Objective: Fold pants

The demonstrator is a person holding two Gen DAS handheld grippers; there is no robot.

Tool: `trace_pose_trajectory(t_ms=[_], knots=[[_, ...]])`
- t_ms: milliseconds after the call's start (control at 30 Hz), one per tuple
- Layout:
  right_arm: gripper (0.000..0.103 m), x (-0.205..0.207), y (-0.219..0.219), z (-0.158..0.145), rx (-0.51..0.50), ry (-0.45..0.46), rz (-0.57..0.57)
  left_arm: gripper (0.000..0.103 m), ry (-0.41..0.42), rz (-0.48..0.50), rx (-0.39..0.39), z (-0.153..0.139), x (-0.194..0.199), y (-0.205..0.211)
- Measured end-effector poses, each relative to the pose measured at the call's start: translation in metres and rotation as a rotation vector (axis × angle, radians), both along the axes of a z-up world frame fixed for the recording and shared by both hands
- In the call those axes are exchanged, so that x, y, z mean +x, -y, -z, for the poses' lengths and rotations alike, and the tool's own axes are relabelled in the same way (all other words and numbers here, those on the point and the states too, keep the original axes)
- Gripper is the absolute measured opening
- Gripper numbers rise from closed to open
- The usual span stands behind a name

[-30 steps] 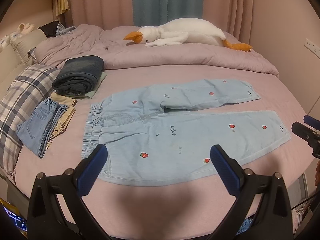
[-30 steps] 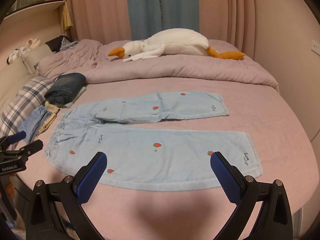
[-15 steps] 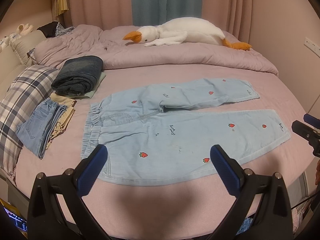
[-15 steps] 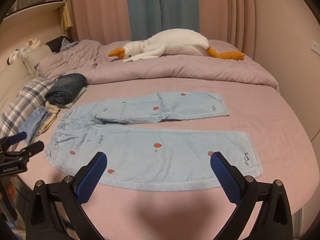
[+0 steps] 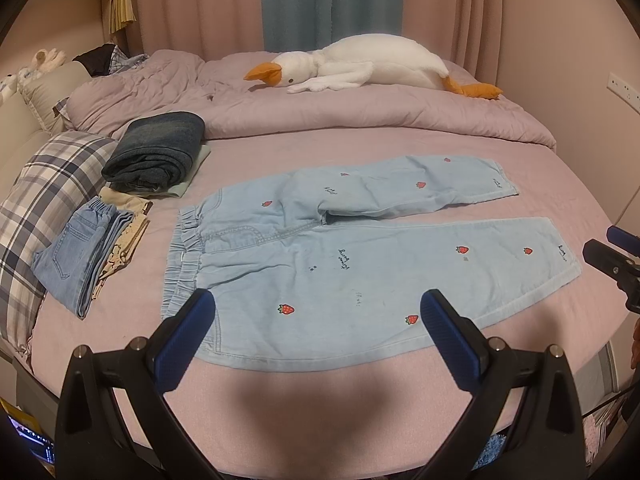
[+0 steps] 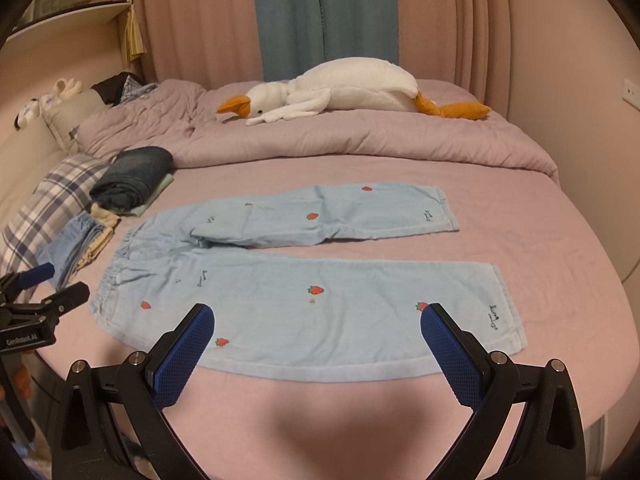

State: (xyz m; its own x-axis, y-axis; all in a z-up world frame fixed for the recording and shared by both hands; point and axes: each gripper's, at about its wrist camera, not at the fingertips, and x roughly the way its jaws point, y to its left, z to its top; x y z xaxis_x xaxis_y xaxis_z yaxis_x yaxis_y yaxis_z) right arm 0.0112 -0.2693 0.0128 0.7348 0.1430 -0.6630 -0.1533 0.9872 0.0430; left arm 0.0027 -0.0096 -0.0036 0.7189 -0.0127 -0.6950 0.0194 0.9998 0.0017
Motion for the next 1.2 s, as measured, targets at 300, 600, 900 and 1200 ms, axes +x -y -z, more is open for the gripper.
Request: trace_pose_trajectory(t_ms=[300,600,900,1200], knots=[[0.102,0.000,0.001,-0.001,0.002,-0.002,0.000,0.103,0.005,0.000,0.003,0.000,0.000,0.000],[0.102,-0.001,-0.002,0.006,-0.004,-0.002,-0.003,0.103,-0.007,-0.005,-0.016,0.007,0.003,0.002],[0.102,0.002,-0.063,0.071,-0.100,-0.063,-0.235,0.102,-0.113,-0.167,-0.380,0.068,0.024,-0.064],[0.101,-0.024,-0.134,0.129,-0.403,-0.032,-0.617,0.101,-0.317,-0.516,-0.477,0.130,-0.006,-0.172]])
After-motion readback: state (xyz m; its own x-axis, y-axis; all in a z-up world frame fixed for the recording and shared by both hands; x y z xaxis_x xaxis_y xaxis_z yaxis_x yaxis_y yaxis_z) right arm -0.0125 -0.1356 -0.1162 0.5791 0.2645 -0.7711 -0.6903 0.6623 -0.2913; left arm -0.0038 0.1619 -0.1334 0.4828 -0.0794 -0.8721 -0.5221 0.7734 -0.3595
